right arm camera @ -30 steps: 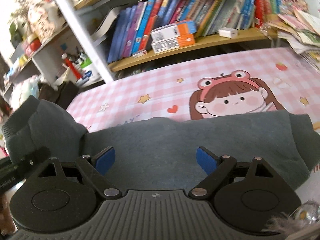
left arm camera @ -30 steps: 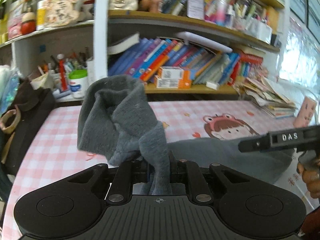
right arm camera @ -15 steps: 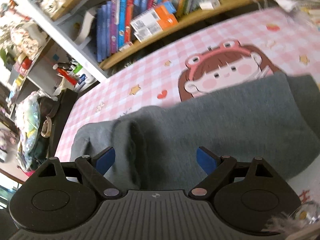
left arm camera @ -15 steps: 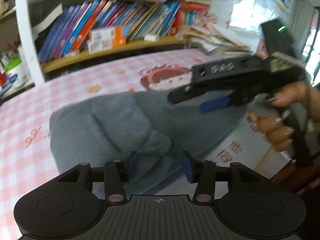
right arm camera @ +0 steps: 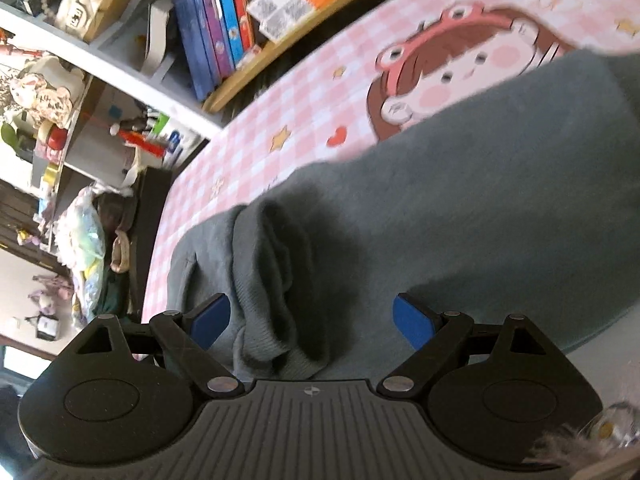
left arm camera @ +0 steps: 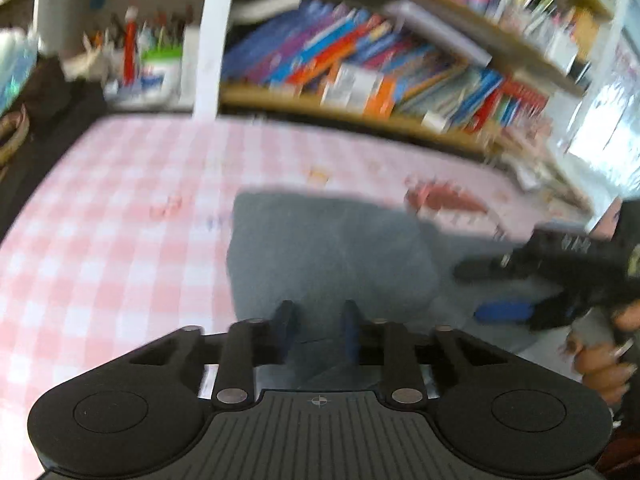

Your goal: Fold clothes

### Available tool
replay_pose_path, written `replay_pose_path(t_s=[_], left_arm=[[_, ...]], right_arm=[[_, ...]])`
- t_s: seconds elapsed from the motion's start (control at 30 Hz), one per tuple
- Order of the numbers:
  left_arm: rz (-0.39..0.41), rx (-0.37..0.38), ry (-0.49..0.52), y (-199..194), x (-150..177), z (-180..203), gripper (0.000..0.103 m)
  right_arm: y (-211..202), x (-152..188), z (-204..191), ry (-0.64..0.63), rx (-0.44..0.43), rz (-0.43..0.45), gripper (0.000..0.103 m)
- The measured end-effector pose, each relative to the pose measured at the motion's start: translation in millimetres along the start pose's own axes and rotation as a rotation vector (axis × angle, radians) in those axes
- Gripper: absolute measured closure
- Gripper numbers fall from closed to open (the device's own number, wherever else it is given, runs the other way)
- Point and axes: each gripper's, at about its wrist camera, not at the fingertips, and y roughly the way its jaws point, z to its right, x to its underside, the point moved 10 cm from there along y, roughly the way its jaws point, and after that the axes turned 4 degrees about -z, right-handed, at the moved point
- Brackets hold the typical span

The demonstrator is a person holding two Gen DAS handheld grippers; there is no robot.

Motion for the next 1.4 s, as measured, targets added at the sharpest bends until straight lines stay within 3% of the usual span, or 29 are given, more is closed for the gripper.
replay_pose_path(t_s=[0.1, 0.17, 0.27, 0.33, 0.4, 0.5, 0.6, 0.63, 0.67, 0.83, 0.9, 0.93, 1.07, 1.1, 1.2, 1.3, 1.4], left_arm=[[-0.009, 0.017, -0.041, 1, 2, -6, 0.086], [0.001, 0.028, -0.037, -3, 2, -2, 0.086], [0.005, 0.045, 0.005, -5, 2, 5, 0.086], [-0.012, 0.036, 0.026, -2, 3, 5, 0.086], [-0.023, 0.037, 0.036, 1, 3, 5, 0.086], [-0.034, 0.035, 0.073, 8, 5, 7, 0.086], [-0.039, 0.025, 0.134, 14, 7, 12, 0.086], [-0.039, 0.024, 0.144, 14, 8, 12, 0.086], [-0.039, 0.024, 0.151, 15, 8, 12, 0.086], [-0.043, 0.024, 0.16, 17, 9, 10, 0.086], [-0.04, 0.024, 0.162, 18, 9, 10, 0.086], [-0.039, 0.024, 0.163, 18, 9, 10, 0.086], [-0.023, 0.028, 0.154, 11, 8, 11, 0.085], [-0.02, 0.029, 0.151, 10, 8, 11, 0.085], [-0.021, 0.029, 0.149, 8, 7, 11, 0.085], [-0.012, 0.023, 0.154, 3, 5, 13, 0.084], [0.041, 0.019, 0.165, -13, -1, 15, 0.083]], right_arm=[[9, 2, -4, -0.029, 0.036, 0.007, 0.026], [13, 4, -10, -0.057, 0.036, -0.003, 0.072], [7, 6, -23, -0.081, -0.029, 0.008, 0.093], [-7, 3, -34, -0.115, -0.072, 0.067, 0.095], [-23, -1, -43, -0.133, -0.116, 0.127, 0.095], [-11, 1, -30, -0.101, -0.041, 0.085, 0.093], [4, 6, -7, -0.018, 0.019, 0.017, 0.067], [5, 7, -5, -0.004, 0.014, 0.01, 0.055], [5, 7, -4, 0.007, 0.006, 0.002, 0.05], [13, 14, -2, 0.049, -0.041, -0.061, 0.047], [16, 16, -6, 0.027, -0.043, -0.074, 0.058], [15, 16, -8, 0.018, -0.045, -0.071, 0.076], [-7, 14, -31, -0.083, -0.09, 0.024, 0.081], [-15, 12, -40, -0.116, -0.108, 0.054, 0.081], [-2, 17, -28, -0.103, -0.014, 0.002, 0.08], [9, 20, -7, -0.032, 0.042, -0.052, 0.065], [-5, 13, -8, -0.041, 0.057, 0.014, 0.057]])
